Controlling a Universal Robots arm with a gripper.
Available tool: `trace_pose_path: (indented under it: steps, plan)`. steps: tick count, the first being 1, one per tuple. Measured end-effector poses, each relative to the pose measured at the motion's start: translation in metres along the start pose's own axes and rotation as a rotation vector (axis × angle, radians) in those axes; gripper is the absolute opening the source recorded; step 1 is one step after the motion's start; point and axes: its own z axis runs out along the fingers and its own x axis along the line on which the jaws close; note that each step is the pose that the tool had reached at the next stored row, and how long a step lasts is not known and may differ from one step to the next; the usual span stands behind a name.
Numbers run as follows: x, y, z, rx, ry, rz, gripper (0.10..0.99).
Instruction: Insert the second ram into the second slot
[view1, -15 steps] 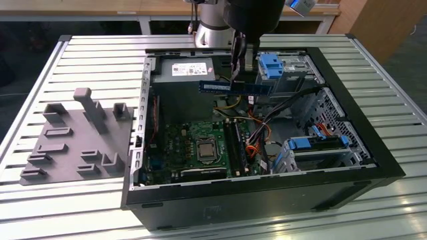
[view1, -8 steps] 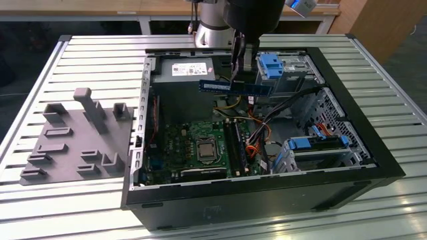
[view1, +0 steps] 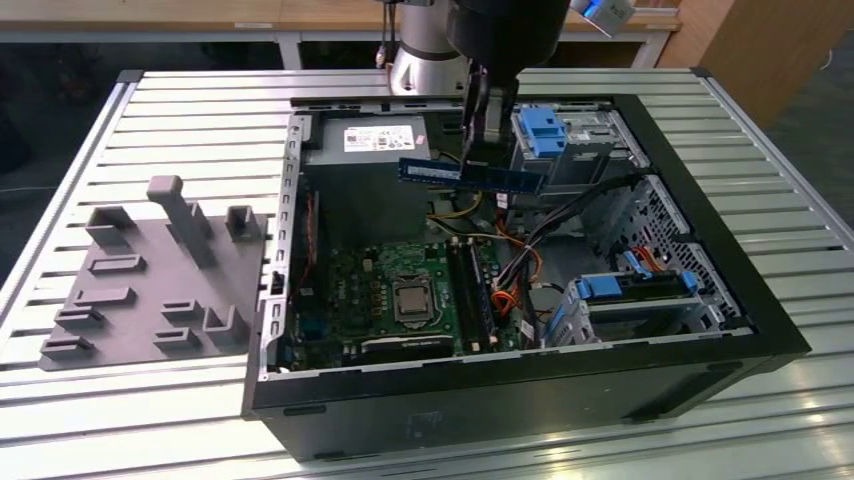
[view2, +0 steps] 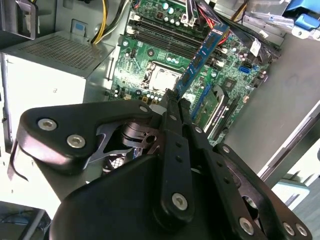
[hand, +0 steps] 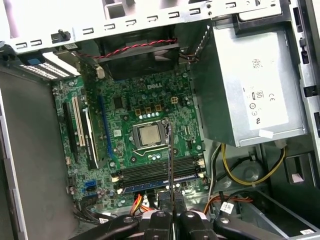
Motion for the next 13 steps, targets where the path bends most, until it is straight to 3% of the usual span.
trace_pose_path:
  steps: [13]
  plan:
    - [0.0000, 0.0000, 0.0000, 0.001, -0.0003, 0.060, 0.133]
